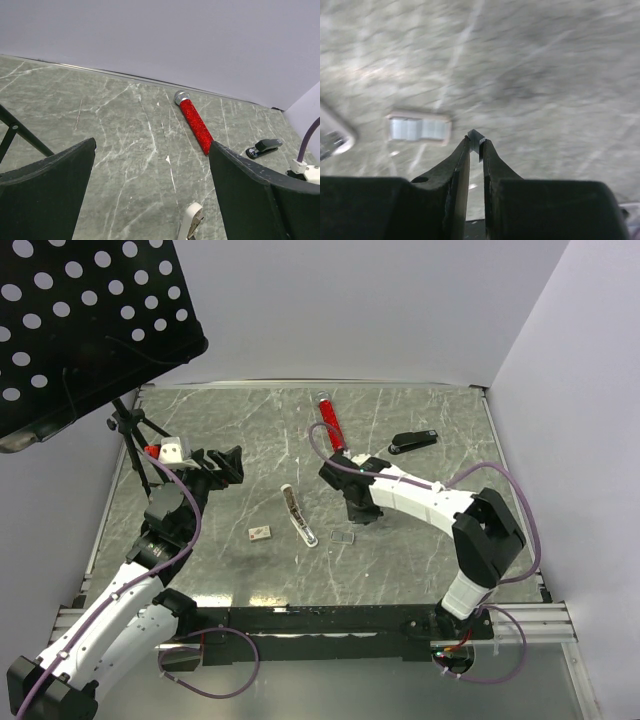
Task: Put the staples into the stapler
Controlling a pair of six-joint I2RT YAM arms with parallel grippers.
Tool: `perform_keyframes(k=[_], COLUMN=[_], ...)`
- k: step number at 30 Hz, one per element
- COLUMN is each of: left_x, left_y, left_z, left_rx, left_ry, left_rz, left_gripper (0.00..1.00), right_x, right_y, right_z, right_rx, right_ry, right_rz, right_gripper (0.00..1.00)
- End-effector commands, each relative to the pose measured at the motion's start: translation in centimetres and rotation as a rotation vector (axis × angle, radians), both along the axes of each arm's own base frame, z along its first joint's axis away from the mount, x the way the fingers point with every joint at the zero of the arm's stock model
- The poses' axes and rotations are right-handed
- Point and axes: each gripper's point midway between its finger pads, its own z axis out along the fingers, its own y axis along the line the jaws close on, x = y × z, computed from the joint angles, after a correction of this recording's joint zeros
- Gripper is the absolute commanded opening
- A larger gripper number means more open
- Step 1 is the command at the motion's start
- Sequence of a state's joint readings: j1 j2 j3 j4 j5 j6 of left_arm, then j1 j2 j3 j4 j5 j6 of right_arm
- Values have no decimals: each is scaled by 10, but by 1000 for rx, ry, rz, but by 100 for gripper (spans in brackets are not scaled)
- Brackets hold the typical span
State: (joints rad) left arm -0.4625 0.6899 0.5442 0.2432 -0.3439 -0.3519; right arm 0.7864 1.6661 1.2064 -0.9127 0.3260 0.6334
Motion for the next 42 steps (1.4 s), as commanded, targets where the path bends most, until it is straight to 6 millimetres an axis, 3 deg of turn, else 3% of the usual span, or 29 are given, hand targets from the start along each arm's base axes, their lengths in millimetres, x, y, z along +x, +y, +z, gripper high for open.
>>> perform_keyframes(k=[1,4,10,14,23,27,32,36,40,42], left_x=[-2,-2,-2,-3,-3,-2,-2,-2,-3,-3], left_y=[-2,-1,-1,-1,-1,0,-1,-2,-3,-2], left_z=[11,11,12,13,12,12,12,12,12,12], left_rx=[-2,-2,-2,-2,0,0,1,0,-2,-2], left_ry=[-46,-46,-49,-52,-52,-52,-51,-51,-52,-52], left_rz=[-13,-11,-9,-11,-10,-9,-9,-15,-20,-17], left_gripper=[99,99,99,100,99,99,99,99,99,99], right_x=[10,17,28,33,29,24,23,29,46,42], right_y=[-54,-75,-89,-84,-54,-44,-44,-48,-68,-71], right_z=[12,4,-15,-28,-49,-52,-30,1,9,3], right_rx=[-224,-343,-529,-561,-447,-378,-298,-134,48,141], right_ry=[-44,-38,6,33,72,83,23,-68,-120,-91], right_rz=[-45,-66,-55,-27,65,93,66,-7,-129,-148], right_gripper=[8,9,11,16,40,43,41,37,35,35])
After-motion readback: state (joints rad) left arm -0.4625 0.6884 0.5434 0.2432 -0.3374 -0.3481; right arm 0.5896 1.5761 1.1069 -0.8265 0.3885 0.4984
